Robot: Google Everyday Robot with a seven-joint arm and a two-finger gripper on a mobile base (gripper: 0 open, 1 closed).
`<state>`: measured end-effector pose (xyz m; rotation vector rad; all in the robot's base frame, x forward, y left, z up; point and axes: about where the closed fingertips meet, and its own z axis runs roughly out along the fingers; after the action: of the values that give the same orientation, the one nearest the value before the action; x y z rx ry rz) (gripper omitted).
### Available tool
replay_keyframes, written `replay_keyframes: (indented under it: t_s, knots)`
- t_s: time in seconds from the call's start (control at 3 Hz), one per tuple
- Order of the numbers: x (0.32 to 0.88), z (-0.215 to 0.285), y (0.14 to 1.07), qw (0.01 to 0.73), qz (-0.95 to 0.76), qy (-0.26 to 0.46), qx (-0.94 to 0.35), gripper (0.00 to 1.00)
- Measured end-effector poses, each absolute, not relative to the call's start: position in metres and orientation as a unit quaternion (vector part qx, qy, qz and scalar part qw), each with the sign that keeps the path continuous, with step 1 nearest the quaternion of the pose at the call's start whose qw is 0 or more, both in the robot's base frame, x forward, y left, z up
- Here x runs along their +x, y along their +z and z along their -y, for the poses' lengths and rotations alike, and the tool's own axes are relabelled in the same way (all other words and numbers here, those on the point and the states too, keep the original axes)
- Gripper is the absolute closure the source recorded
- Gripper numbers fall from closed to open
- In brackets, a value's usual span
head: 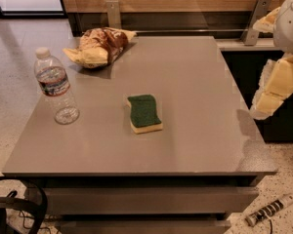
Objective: Pick brown chip bag
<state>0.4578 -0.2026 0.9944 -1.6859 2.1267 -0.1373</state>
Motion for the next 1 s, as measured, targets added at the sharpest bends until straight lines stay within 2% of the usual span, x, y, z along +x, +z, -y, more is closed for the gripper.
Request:
replay_keyframes:
  t_s: [0.33, 1.0]
  knots:
    - [0.493, 0.172, 0.997, 0.275, -0.741, -0.019, -0.613, 0.00]
    - [0.558, 0.077, 1.013, 0.453, -0.649, 0.055, -0.609, 0.00]
